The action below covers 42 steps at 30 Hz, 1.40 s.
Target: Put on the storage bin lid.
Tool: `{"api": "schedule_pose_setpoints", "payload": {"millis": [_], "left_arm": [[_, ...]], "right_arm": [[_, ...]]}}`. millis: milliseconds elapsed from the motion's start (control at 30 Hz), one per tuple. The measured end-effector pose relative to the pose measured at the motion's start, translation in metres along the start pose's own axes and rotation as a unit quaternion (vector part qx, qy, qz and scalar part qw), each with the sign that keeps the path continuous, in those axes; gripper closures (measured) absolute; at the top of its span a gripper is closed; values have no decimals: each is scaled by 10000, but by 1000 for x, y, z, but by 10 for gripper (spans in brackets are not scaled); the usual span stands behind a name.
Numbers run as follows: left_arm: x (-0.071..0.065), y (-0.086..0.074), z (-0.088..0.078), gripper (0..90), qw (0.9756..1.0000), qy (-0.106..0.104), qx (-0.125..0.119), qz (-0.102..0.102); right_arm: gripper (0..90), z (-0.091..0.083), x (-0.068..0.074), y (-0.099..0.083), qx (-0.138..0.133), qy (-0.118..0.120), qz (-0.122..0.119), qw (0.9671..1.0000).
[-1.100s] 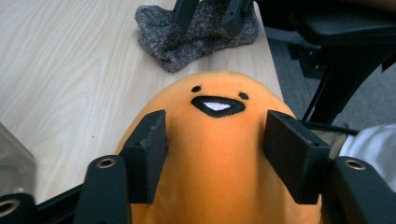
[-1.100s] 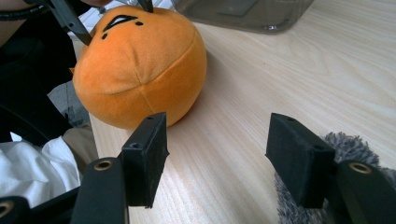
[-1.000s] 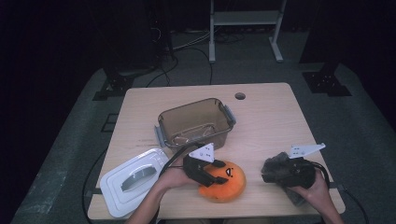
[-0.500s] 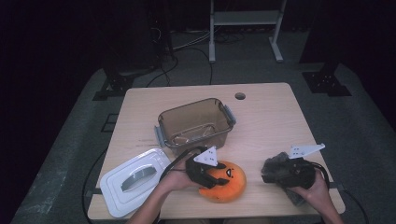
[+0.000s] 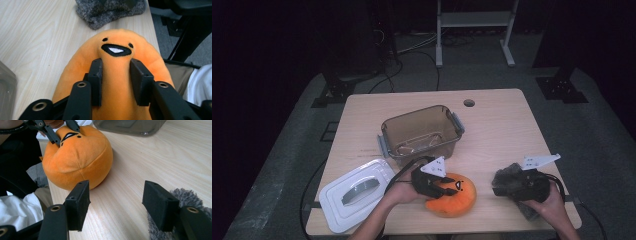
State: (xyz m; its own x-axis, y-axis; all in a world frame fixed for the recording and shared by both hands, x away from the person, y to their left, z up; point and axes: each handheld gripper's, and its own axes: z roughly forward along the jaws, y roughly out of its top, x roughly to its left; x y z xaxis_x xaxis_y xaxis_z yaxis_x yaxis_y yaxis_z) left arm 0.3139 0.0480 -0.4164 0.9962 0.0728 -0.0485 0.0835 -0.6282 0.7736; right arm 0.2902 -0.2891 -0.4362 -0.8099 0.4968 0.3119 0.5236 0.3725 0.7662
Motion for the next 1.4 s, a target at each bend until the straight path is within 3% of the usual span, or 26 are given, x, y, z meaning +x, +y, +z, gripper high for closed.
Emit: {"api": "schedule_pose_setpoints", "payload": {"millis": [233, 667, 900, 1400], "left_arm": [[1, 1, -5, 696, 9995, -105, -242, -172], [2, 6, -18, 704, 9991, -56, -330, -243], [3, 11, -35, 705, 9986, -8, -444, -290], [2, 30, -70, 705, 9982, 204, -550, -160]], "right_arm": [[374, -1, -1, -1, -31, 10, 6, 10000], [374, -2, -3, -2, -42, -7, 49, 10000], [373, -2, -4, -3, -65, -15, 69, 10000], [373, -3, -5, -3, -105, -32, 118, 9999]]}}
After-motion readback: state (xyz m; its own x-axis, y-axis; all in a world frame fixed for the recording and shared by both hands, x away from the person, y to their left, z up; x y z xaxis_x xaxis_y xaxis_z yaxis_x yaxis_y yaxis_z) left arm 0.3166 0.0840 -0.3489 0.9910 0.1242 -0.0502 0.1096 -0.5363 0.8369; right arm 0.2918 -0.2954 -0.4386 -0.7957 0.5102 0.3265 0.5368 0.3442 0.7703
